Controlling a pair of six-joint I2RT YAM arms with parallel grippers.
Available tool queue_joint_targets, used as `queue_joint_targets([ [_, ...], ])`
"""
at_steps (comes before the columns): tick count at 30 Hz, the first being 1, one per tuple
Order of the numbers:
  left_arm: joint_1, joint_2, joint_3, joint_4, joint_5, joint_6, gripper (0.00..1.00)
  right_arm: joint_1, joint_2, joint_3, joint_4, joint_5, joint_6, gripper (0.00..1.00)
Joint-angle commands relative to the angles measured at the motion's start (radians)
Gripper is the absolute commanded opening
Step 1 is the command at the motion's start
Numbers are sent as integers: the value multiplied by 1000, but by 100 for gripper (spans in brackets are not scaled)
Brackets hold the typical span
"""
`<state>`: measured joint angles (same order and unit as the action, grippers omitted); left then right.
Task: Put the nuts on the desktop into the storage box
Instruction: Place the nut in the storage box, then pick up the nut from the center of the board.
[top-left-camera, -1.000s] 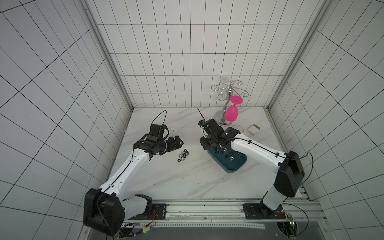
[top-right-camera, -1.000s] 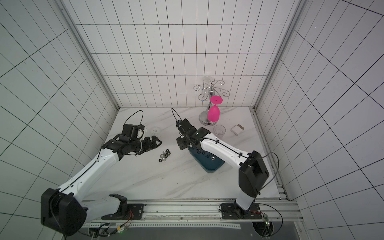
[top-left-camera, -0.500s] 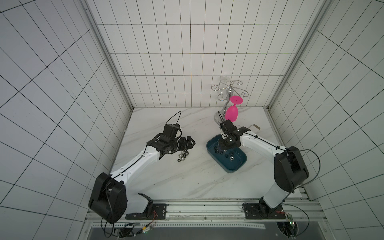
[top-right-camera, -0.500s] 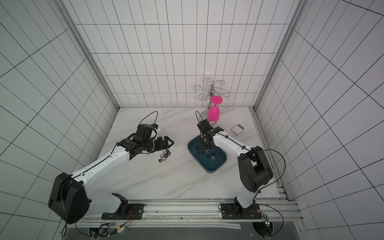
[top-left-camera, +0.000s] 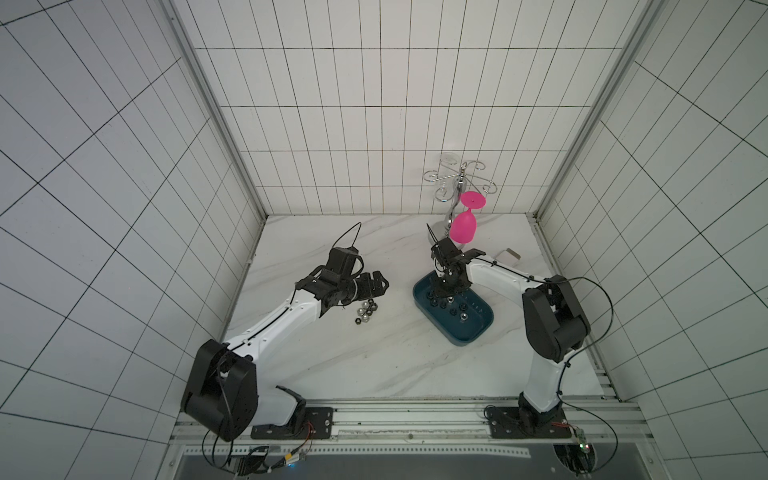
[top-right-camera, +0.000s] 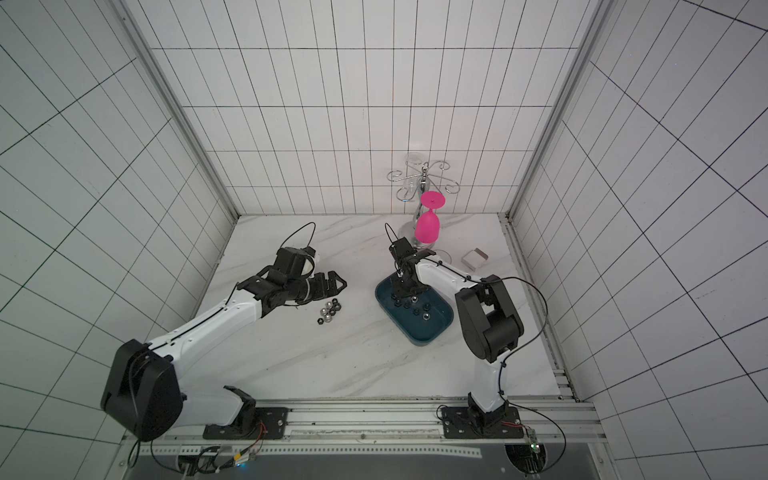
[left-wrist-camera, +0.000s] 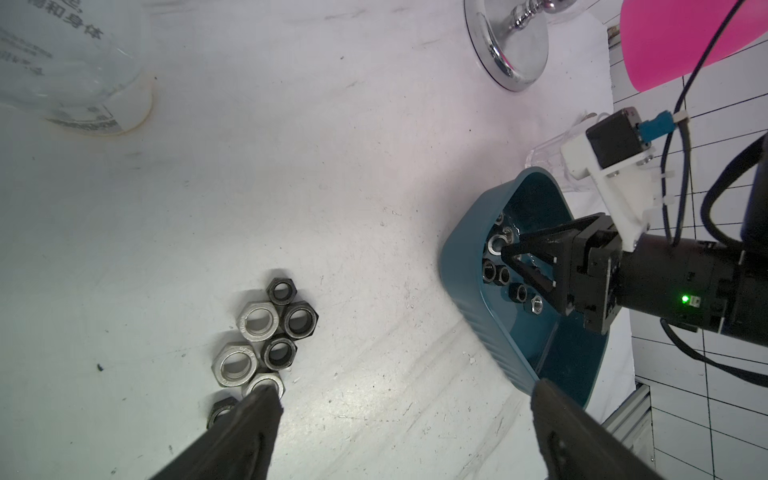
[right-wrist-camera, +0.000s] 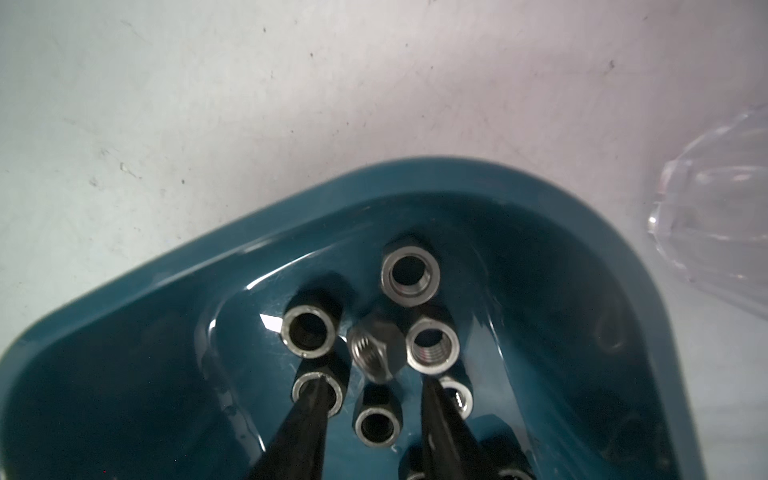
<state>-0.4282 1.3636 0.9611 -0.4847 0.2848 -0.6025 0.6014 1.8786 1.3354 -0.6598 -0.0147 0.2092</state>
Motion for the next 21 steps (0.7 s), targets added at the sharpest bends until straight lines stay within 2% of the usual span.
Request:
queue_joint_targets([
  [1, 38, -30, 30, -19, -17, 0, 98, -6, -7, 33, -36, 6, -10, 45],
  [6, 131, -93, 31, -74, -29, 9, 98, 16, -125, 23, -40, -13, 4, 45],
  [11, 247, -136, 6, -130, -27, 12, 98, 172, -225, 11, -32, -20, -5, 50],
  [15, 310, -159, -36, -155, -29, 17, 98, 301, -202, 21, -19, -19, 24, 52],
  [21, 367, -186, -78, -186, -14, 36, 98, 399, -76, 45, 32, -22, 51, 52],
])
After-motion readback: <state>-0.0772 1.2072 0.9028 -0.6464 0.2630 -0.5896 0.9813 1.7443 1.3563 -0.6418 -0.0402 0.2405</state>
